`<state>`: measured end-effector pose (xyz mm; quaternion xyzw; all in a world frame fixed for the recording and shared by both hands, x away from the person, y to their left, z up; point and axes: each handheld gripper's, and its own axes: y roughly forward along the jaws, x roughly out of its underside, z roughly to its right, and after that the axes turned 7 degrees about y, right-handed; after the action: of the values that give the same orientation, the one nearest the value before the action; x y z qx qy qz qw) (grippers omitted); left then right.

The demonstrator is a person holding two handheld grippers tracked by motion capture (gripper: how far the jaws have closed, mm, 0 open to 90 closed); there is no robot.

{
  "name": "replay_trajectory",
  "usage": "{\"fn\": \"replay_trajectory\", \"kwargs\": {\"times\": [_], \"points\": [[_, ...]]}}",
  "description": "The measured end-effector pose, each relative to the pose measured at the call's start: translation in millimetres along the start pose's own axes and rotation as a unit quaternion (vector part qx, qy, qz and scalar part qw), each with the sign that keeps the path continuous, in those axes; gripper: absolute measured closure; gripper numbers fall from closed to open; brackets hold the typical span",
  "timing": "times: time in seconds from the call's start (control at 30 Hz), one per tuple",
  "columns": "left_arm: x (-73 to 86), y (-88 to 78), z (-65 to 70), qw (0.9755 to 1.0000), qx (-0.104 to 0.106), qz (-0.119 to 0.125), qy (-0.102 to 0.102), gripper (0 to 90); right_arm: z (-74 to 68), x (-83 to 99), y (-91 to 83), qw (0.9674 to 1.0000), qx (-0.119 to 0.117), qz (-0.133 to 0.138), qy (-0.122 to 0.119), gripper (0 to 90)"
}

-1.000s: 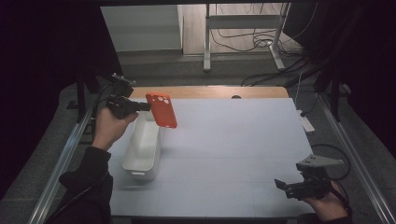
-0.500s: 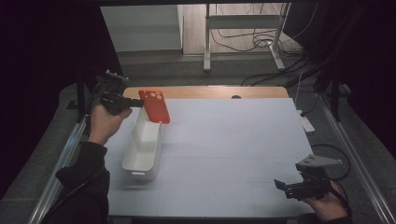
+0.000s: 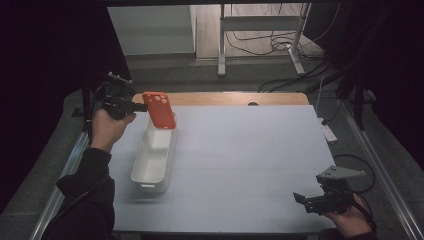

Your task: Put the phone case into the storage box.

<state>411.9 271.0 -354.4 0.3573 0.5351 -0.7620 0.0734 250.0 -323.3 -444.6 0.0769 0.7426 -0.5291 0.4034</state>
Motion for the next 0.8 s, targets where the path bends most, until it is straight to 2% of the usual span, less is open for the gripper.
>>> {"fn": "replay_trajectory", "kwargs": {"times": [0.37,0.8], "points": [[-4.1,9.0,-9.9,0.9998,-0.015,-0.006,-0.013,89.3,-0.4,-0.2,0.5,1.0,0.0,-0.004,-0.003,0.0],[-0.8,29.1,-22.4,0.9989,-0.023,-0.02,-0.036,89.3,-1.0,-0.1,1.1,0.9999,-0.002,-0.008,-0.007,0.2]]}}
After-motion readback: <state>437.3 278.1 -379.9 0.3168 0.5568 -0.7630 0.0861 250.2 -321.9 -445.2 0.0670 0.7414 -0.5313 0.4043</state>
